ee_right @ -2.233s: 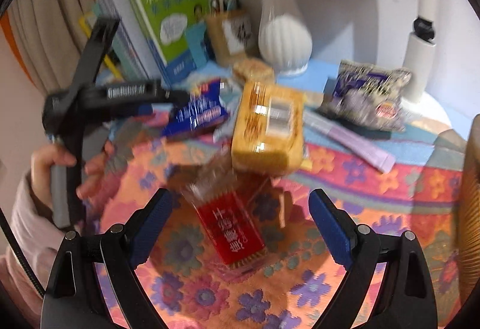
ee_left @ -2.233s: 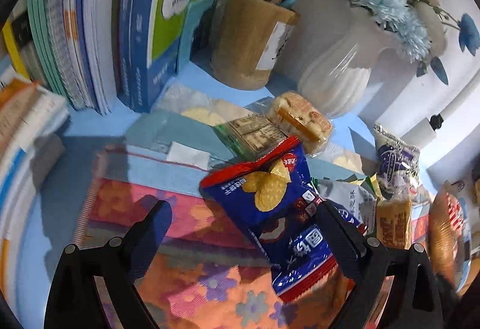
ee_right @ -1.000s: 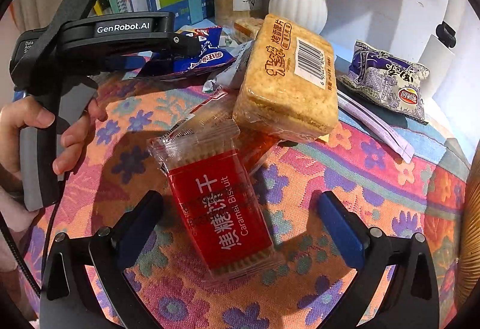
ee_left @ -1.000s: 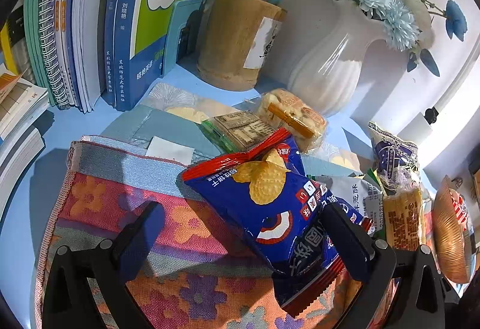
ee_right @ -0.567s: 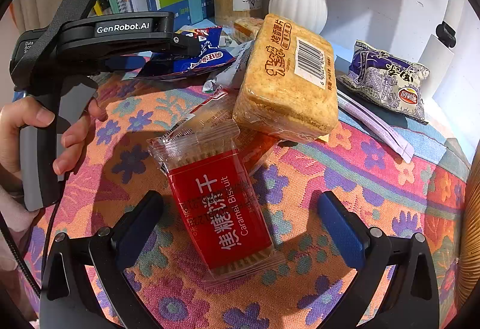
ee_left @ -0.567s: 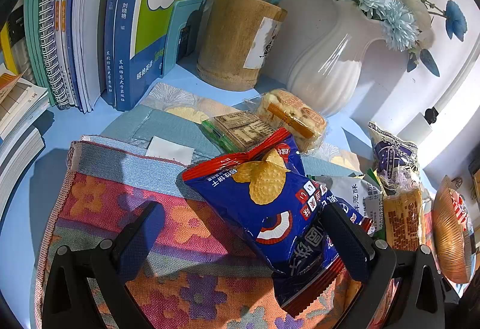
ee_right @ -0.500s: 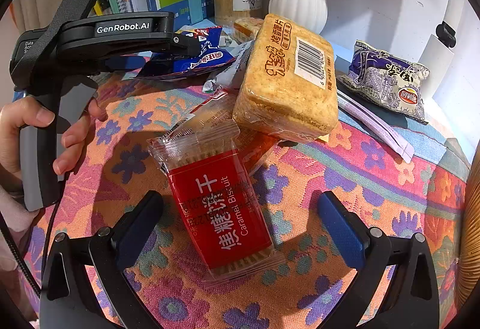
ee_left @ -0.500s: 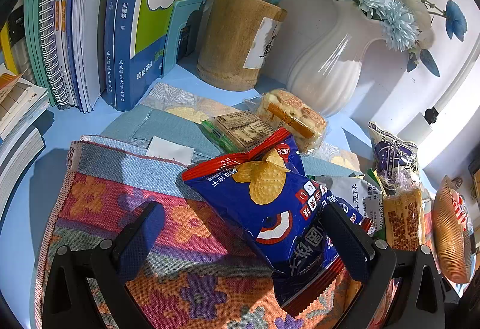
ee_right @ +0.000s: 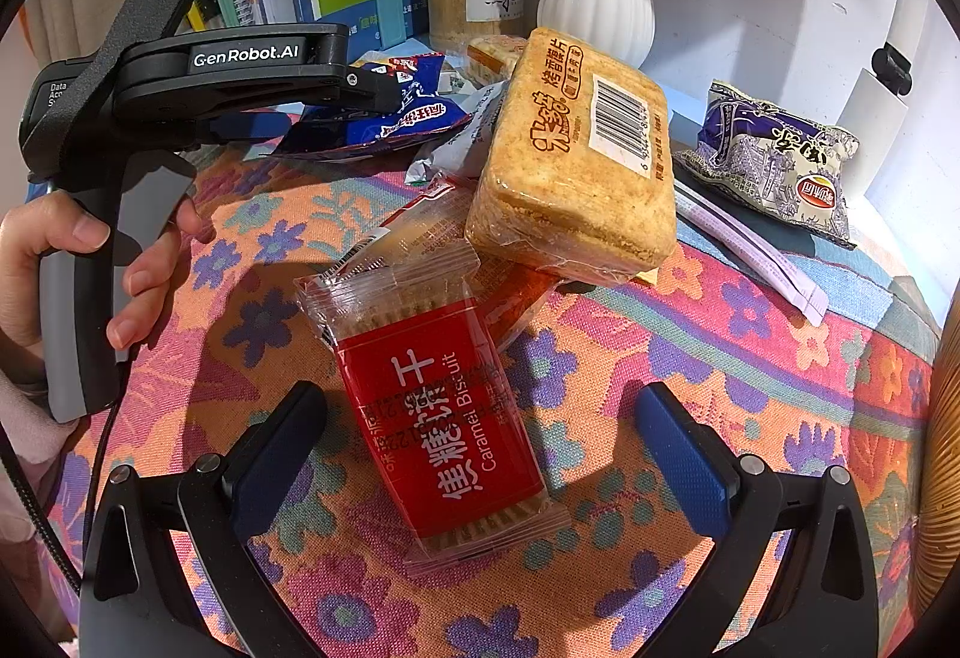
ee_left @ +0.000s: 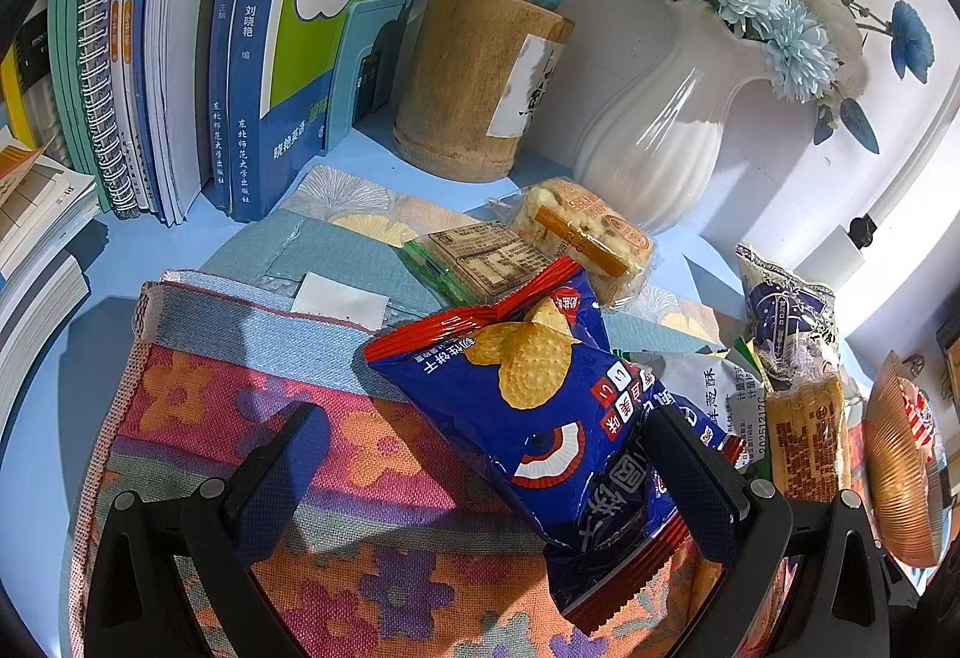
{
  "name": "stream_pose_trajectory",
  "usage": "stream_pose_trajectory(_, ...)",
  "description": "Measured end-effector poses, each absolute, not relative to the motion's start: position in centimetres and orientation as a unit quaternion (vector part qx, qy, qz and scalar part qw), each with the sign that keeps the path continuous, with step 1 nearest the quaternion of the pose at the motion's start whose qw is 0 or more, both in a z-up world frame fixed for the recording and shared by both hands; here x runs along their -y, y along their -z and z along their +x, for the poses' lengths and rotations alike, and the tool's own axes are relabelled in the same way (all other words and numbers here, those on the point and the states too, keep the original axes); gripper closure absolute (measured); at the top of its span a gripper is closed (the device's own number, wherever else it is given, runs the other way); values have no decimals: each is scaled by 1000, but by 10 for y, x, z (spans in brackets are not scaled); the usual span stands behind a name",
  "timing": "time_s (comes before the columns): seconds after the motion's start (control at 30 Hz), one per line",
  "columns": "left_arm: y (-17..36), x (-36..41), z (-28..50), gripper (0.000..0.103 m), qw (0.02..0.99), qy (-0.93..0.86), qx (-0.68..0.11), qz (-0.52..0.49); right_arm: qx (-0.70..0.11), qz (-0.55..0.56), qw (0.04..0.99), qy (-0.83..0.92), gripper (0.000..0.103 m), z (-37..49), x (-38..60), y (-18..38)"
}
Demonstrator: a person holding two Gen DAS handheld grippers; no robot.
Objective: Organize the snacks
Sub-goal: 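Position the left tool at the blue chip bag while the right tool reaches the red Caramel Biscuit pack, then close the left tool on the blue chip bag while the right tool grips the Caramel Biscuit pack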
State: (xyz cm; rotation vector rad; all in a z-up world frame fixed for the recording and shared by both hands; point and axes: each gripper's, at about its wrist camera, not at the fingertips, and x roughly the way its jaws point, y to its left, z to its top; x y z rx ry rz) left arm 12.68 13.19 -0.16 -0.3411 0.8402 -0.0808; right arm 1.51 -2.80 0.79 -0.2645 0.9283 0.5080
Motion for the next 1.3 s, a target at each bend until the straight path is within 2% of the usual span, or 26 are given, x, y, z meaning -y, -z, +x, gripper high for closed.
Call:
stream_pose_trajectory(1.07, 2, -132, 125, 0, 899, 39, -405, -164, -438, -119, 858, -238, 0, 5, 32, -10)
stream_pose_trajectory(1.1, 2, -132, 126, 0, 898, 39, -405, -165, -437, -117, 860, -237, 3, 5, 33, -11)
stream_pose_trajectory(1.17, 2, -132, 125, 0, 898, 39, -406, -168, -427, -108, 866, -236, 20, 3, 38, -15)
stream_pose_trajectory(1.2, 2, -131, 126, 0, 897, 40, -406, -170, -422, -102, 870, -235, 40, 2, 40, -17)
stream_pose_trajectory(1.23, 2, -130, 128, 0, 896, 45, -408, -171, -420, -94, 870, -239, 52, 1, 43, -18)
stream_pose_trajectory(1.27, 1, -129, 129, 3, 895, 54, -408, -172, -420, -90, 871, -240, 54, 1, 44, -19)
stream_pose_trajectory(1.3, -1, -128, 130, 15, 895, 68, -405, -174, -418, -87, 871, -241, 58, 1, 45, -19)
